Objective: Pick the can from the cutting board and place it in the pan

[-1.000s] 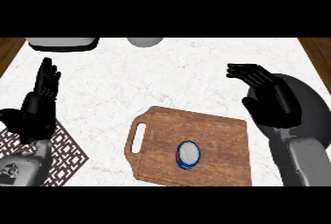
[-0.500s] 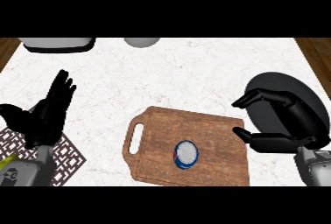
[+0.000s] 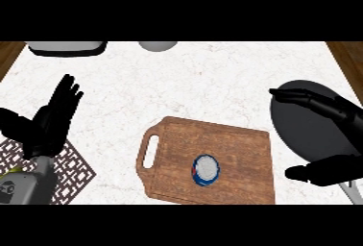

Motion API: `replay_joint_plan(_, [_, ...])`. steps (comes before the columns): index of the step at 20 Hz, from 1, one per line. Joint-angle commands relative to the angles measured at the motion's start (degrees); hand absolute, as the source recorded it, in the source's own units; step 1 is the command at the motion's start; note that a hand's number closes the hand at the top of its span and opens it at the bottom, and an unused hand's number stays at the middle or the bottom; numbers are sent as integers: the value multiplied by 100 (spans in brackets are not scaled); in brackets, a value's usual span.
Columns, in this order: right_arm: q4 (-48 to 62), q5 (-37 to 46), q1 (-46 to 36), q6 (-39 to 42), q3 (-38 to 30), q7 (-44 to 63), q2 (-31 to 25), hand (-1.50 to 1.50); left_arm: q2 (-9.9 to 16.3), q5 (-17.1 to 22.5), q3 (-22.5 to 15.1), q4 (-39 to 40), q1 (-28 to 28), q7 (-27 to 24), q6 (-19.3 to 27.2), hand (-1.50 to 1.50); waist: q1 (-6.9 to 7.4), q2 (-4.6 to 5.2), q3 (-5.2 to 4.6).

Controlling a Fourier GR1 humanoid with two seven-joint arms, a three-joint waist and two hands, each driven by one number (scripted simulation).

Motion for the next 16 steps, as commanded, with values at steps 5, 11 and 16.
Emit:
replay_joint_plan(5, [-411,1185,-893,521,1047,1171,-306,-150,-164,-72,-106,-47,150,-128,-113,0,79,3,-6])
replay_joint_plan(11, [-95,1659,-1593,1174,2044,2119,105,-150,-29,111,158,-29,132,-13,-306,0,102,3,-5])
replay_joint_plan(16, [180,1744,-1779,2168,2866,2787,149,-150,-351,-246,-140,-5,170,-189,-16,0,84,3,-8])
